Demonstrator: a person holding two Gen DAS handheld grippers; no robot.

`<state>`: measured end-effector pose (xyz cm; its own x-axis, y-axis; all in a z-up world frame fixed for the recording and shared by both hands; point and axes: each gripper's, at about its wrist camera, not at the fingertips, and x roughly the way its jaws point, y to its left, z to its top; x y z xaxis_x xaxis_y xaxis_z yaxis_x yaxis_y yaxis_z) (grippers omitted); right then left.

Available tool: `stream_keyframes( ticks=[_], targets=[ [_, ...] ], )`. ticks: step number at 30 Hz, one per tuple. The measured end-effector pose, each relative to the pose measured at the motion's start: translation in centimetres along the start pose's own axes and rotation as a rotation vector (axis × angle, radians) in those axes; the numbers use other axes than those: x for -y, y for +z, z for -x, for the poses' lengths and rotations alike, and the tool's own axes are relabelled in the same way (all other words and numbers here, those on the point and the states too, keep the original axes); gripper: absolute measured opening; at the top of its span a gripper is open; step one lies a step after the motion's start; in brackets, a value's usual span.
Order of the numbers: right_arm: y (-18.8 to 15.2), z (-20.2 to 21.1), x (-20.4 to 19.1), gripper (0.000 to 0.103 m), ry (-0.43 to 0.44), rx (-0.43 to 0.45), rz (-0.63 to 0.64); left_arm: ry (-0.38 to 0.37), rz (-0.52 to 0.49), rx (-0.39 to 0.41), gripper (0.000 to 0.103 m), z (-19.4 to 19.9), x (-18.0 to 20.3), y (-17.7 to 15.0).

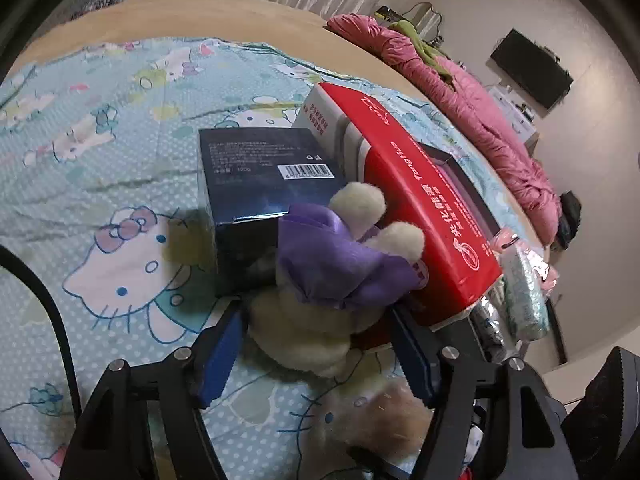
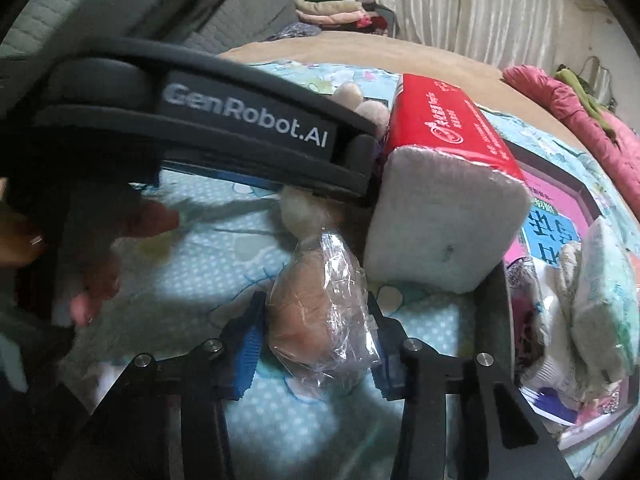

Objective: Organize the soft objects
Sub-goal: 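Grasp plush bunny with left gripper while right gripper grasps bagged sponge, then lift and carry the plush bunny and bagged sponge over the tray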

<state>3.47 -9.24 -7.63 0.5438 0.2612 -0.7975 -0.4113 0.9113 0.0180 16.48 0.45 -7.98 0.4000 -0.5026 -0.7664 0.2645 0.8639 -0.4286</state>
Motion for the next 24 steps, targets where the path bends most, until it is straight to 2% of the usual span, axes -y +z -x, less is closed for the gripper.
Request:
stream_keyframes(
  ticks=[11,19,24],
  targets=[
    [0.6,4.5,1.8,0.047,0.018,0.062,-0.021,-0.023,0.025,0.025,0.053,0.6,-0.6,-0.4],
    [1.7,7.1,2.5,0.047,0.023,0.13,-0.046,0.049,0.005,0.095,0.052,4.5,0.8,-1.3],
    [1.9,10.2,4.4,0.047,0.002,0.193,-0.117,0.06,-0.042,0.123,0.052,7.4,3.7,-1.6]
  ],
)
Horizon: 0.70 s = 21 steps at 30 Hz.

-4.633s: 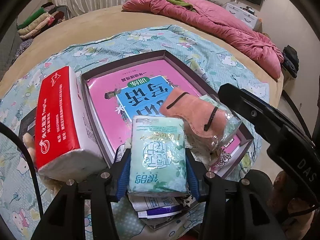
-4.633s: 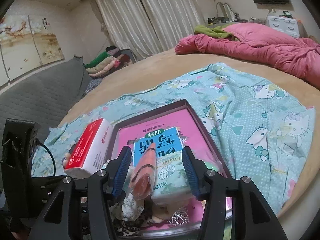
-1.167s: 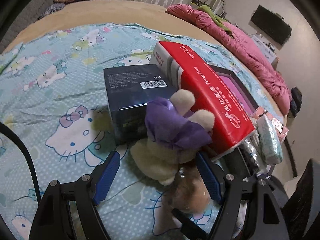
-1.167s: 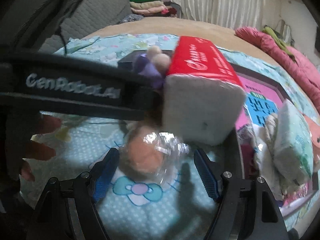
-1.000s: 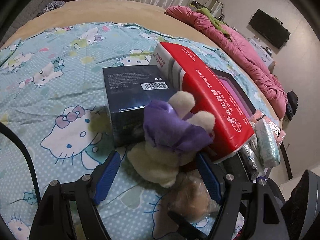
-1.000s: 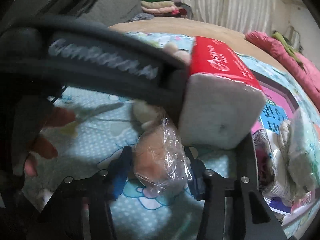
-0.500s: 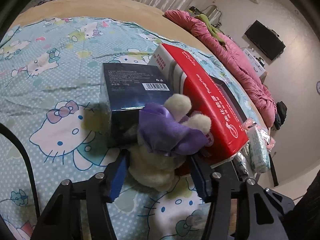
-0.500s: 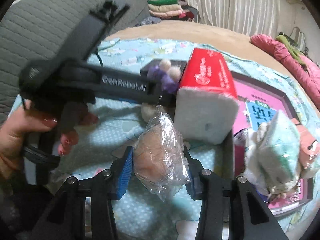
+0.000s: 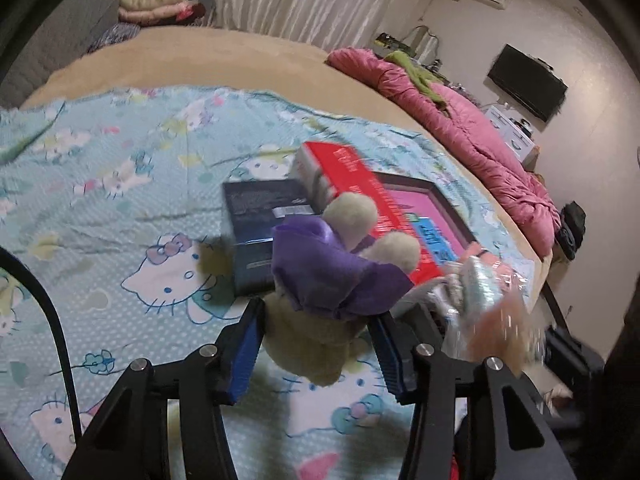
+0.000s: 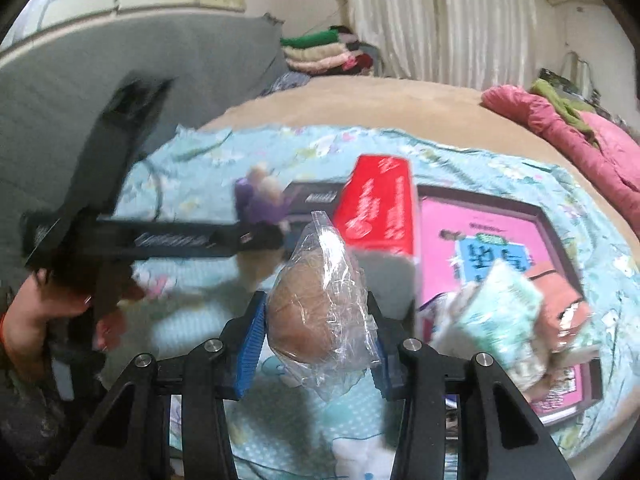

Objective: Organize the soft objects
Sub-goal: 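Lift and carry the plush bunny and bagged sponge over the tray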

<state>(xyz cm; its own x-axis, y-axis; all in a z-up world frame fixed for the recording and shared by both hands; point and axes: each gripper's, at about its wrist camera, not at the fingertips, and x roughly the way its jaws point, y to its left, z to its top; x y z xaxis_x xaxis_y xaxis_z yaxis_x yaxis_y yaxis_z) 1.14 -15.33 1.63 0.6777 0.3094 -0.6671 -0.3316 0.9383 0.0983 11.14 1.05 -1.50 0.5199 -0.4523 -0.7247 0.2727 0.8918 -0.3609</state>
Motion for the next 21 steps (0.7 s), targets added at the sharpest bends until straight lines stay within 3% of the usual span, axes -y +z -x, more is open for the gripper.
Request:
stream_keyframes(
  ticks=[11,17,21],
  targets=[
    [1.9,6.8,9.1,0.047,-0.165,0.123,-0.15,-0.062,-0.15,-0.001,0.052,0.9,9.6,1.5],
    [1.2,9.5,14.4,0.047,-0.235,0.157,-0.243,-0.052,-0.207,-0.035,0.052,-0.8,14.0,2.4],
    [-0.1,10.3,17.9,0.047,-0.274,0.13,-0.321,-0.014,-0.23,-0.061,0.052,-2.6,15.9,3.1]
  ],
)
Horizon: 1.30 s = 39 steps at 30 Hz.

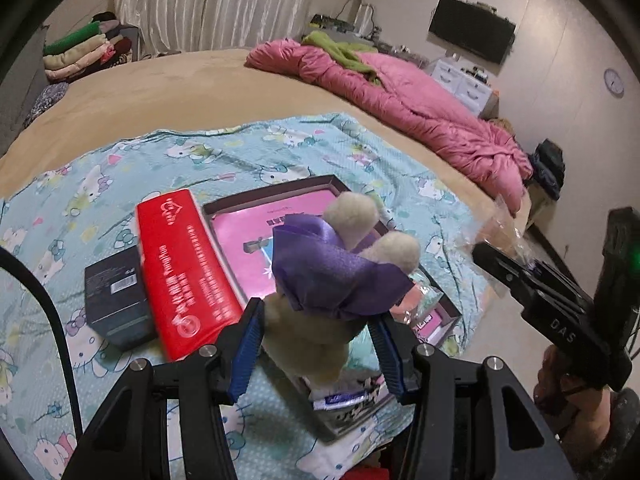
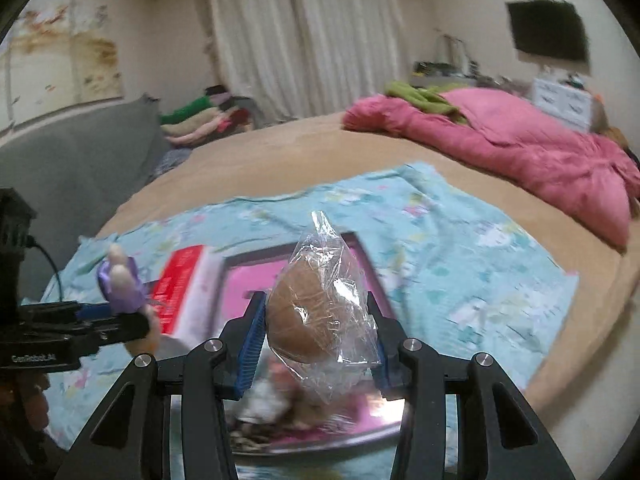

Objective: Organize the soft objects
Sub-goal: 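Lift and carry the plush bunny and bagged sponge over the tray, then lower both items into the tray and open both grippers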

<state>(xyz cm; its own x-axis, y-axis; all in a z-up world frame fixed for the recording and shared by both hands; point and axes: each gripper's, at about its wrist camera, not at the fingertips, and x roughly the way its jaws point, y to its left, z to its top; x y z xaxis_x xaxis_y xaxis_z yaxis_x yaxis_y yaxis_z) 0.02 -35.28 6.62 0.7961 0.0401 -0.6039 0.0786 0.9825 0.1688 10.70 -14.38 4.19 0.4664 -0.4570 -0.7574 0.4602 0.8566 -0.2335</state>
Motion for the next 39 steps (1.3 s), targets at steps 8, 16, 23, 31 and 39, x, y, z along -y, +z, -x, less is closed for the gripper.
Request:
stream_keyframes(
  ticks=[8,16,23,31,39],
  targets=[
    [-1.8,-1.7,3.0,0.047,-0.03,-0.077,-0.038,0.045,-0.047,-0.032,0.052,-3.5,2.1,1.8],
    [-3.2,-3.5,3.8,0.047,-0.064,-0.156,-0.039,0.064,-0.056,-0.067,0.053,-6.4,2.5,3.0],
    [-4.1,-5.0,3.5,0.047,-0.062,-0.205,-0.01,0.096,-0.063,-0.094,0.053,-8.5,2.1,3.8],
    [-4.7,-6.6,2.2,0.047,-0.024,-0.224,0.03,0.118,-0.068,-0.14,0.053,-10.8,1.5,4.0],
    [-5.1,-7.6,1.7,0.047,-0.005,-0.225,0.05,0.107,-0.036,-0.178,0.054,-12.4,0.4,4.1]
  ],
)
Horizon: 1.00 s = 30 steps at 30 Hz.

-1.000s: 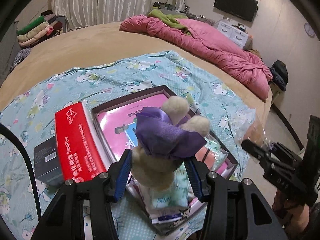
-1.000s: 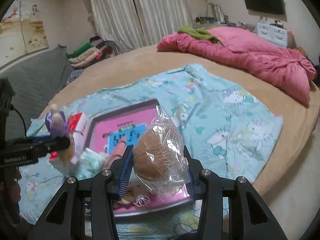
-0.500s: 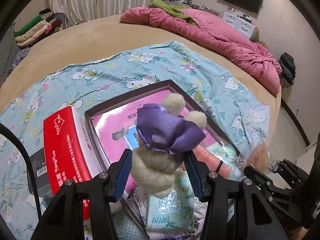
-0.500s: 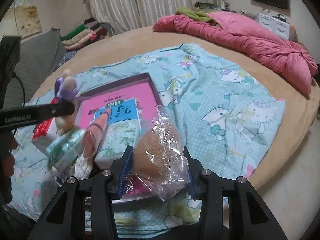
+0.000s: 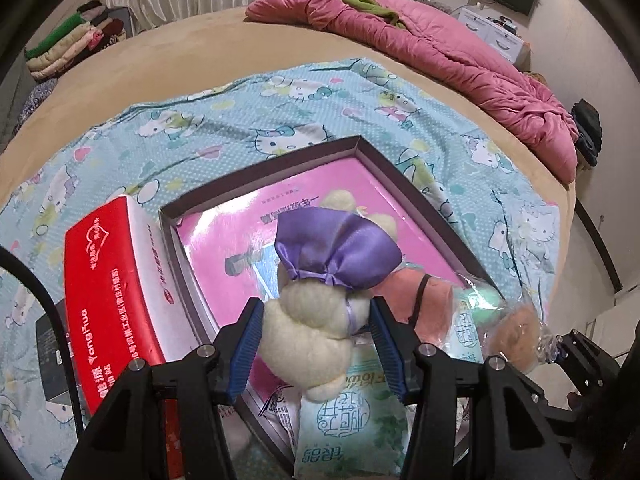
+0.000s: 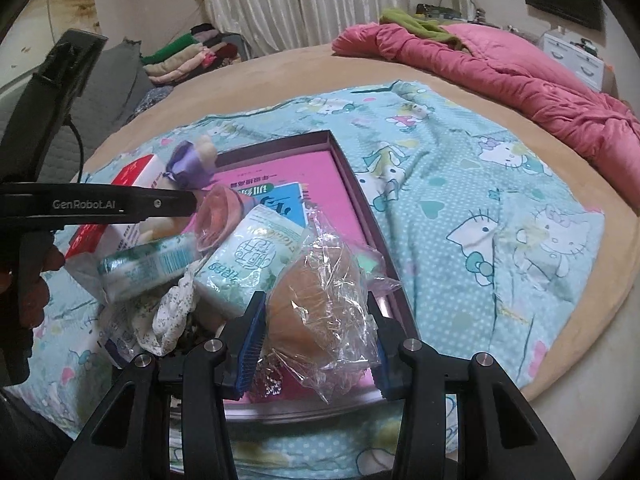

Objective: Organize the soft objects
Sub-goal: 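Lower both items into the tray and open both grippers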

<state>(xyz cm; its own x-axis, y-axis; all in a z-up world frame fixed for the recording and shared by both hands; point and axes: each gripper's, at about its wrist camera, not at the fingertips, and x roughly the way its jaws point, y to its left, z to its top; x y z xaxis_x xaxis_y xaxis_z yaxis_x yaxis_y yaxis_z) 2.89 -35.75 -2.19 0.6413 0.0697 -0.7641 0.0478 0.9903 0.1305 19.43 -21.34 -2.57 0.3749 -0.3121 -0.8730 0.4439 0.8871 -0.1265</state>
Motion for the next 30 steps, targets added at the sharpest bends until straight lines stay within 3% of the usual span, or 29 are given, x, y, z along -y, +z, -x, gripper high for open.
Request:
stream_keyframes(
  ticks=[8,17,22,30],
  targets=[
    [-0.3,0.2,0.6,0.047,-0.029,0.005,-0.01,-0.002,0.001,-0.031,0.054,-1.0,-0.1,0.0],
    [-0.3,0.4,0.8,0.047,0.041,0.009,-0.033,0.002,-0.012,-0.051,0.055,-1.7,0.2,-0.3],
    [-0.3,0.3,0.6,0.047,0.0,-0.006,-0.024,0.014,-0.018,-0.053,0.055,-1.7,0.4,-0.4],
    [-0.4,0.0,0.9,0.049,0.005,-0.01,-0.042,0.044,-0.014,-0.055,0.056,-1.7,0.5,-0.6]
  ],
)
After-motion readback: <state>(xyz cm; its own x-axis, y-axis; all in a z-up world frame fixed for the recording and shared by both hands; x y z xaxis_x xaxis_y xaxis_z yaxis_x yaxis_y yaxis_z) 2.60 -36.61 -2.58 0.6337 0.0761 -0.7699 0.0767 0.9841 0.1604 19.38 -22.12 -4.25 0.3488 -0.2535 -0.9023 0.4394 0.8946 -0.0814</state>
